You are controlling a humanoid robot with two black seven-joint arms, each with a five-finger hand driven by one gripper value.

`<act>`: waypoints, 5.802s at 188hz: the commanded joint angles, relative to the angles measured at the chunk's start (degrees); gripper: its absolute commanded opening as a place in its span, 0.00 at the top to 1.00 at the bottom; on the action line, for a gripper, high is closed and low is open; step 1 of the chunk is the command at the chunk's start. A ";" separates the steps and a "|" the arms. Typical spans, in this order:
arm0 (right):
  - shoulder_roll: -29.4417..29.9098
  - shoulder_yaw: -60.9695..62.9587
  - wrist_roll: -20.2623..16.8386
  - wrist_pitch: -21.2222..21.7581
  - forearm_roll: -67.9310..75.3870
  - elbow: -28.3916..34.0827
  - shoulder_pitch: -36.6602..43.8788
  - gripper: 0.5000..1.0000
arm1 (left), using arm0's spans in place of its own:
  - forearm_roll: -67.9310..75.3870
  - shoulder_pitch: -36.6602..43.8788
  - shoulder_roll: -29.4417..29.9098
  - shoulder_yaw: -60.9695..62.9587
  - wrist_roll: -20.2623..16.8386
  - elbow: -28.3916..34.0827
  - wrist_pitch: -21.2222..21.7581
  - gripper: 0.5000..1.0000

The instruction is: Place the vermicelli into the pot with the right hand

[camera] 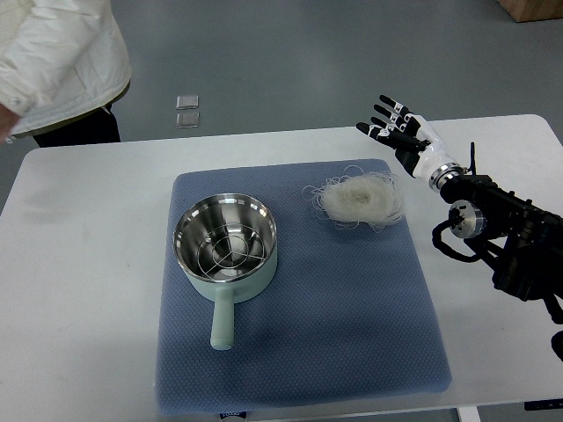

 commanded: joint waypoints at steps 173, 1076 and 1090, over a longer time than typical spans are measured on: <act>-0.11 -0.35 0.00 0.38 -0.62 0.18 0.61 0.15 | -0.09 0.00 0.00 0.00 -0.08 0.00 0.00 0.00; 10.43 -68.03 10.46 -11.40 -37.18 17.32 41.48 0.23 | -0.09 0.00 0.00 0.00 -0.08 0.08 0.00 0.00; 10.43 -67.33 10.46 -11.40 -37.00 17.40 41.83 0.23 | -0.09 0.00 0.00 0.00 -0.08 0.08 0.00 0.00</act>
